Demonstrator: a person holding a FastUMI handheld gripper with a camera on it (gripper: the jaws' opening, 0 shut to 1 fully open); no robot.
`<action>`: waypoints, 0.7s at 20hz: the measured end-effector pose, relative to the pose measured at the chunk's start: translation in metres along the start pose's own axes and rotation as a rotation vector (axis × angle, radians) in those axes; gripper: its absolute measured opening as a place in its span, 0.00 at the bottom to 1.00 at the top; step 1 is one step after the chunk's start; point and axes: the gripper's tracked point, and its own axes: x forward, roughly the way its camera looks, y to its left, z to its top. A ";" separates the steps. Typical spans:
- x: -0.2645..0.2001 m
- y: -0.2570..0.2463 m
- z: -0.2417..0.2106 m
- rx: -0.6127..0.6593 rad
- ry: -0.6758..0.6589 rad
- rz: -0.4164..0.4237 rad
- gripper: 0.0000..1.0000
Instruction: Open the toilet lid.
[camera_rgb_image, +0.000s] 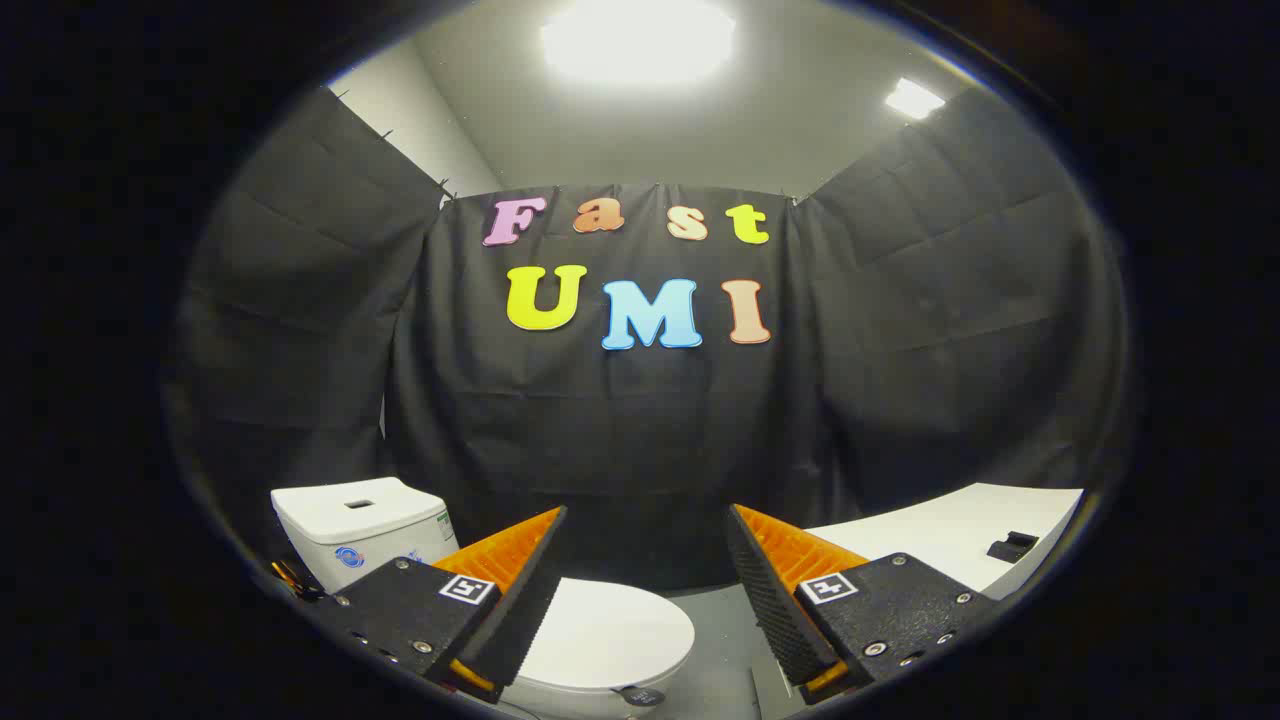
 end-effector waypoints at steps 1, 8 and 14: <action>0.000 -0.001 0.001 0.002 -0.004 -0.002 0.95; 0.000 0.001 0.000 -0.014 0.000 -0.002 0.95; 0.005 0.002 0.007 0.028 -0.006 -0.013 0.95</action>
